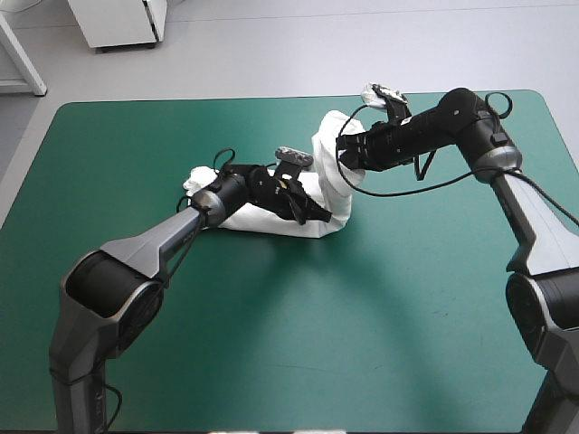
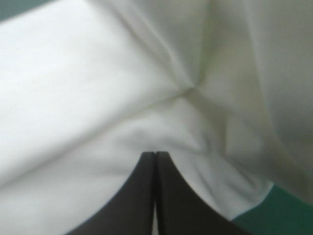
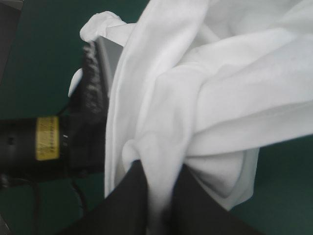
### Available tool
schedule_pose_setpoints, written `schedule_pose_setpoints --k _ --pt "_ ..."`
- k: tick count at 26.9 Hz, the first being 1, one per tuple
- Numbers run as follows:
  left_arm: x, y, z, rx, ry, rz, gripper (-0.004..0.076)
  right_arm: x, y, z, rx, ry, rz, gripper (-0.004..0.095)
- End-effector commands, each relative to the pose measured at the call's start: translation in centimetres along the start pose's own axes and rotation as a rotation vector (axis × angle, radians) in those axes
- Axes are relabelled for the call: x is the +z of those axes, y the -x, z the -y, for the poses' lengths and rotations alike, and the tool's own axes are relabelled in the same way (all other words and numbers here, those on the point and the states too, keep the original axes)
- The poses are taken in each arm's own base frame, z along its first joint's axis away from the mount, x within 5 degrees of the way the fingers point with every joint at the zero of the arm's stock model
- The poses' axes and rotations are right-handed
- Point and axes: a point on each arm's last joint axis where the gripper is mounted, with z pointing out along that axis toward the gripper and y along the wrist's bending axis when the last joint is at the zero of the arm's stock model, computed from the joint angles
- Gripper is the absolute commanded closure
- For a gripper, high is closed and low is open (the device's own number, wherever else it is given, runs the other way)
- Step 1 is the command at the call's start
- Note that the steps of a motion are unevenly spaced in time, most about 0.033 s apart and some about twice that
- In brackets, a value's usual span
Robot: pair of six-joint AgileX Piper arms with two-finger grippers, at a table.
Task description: Fold the cloth
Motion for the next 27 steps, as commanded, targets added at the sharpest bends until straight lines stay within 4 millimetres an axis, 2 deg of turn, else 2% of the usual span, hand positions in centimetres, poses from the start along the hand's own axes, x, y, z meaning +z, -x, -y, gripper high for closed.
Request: schedule_pose_setpoints --k 1,3,5,6,11,15,19,22,27 --pt "-8.5 3.2 -1.0 0.01 0.062 0.182 0.0733 -2.9 0.7 -2.5 -0.049 0.042 0.099 0.0923" --pt "-12.1 2.2 -2.3 0.004 0.108 0.1 0.0733 -2.9 0.7 -2.5 -0.051 0.042 0.102 0.0923" --pt "-15.5 0.3 -2.3 -0.018 0.108 0.053 0.0733 -2.9 0.7 -2.5 -0.052 0.04 0.102 0.0923" --pt "-18.0 -0.8 -1.6 -0.008 0.113 0.086 0.0733 -3.0 0.7 -2.6 -0.049 0.047 0.103 0.0923" --pt "-23.9 -5.4 0.9 -0.024 0.088 0.156 0.0733 -3.1 0.9 -3.0 -0.061 0.082 0.117 0.0923" --pt "-27.8 -9.9 2.7 -0.061 0.061 0.202 0.0733 -2.8 1.0 -4.8 -0.108 0.114 0.136 0.0922" --pt "-30.9 -14.2 4.1 -0.08 0.05 0.302 0.0733 -1.4 0.8 -8.1 -0.184 0.135 0.171 0.0923" --pt "-33.0 -17.0 4.9 -0.078 0.051 0.401 0.0733 0.4 0.3 -10.0 -0.212 0.16 0.185 0.0923" --pt "-35.3 -20.1 5.8 -0.089 0.038 0.505 0.0733 4.3 -0.3 -10.9 -0.191 0.174 0.149 0.0923"
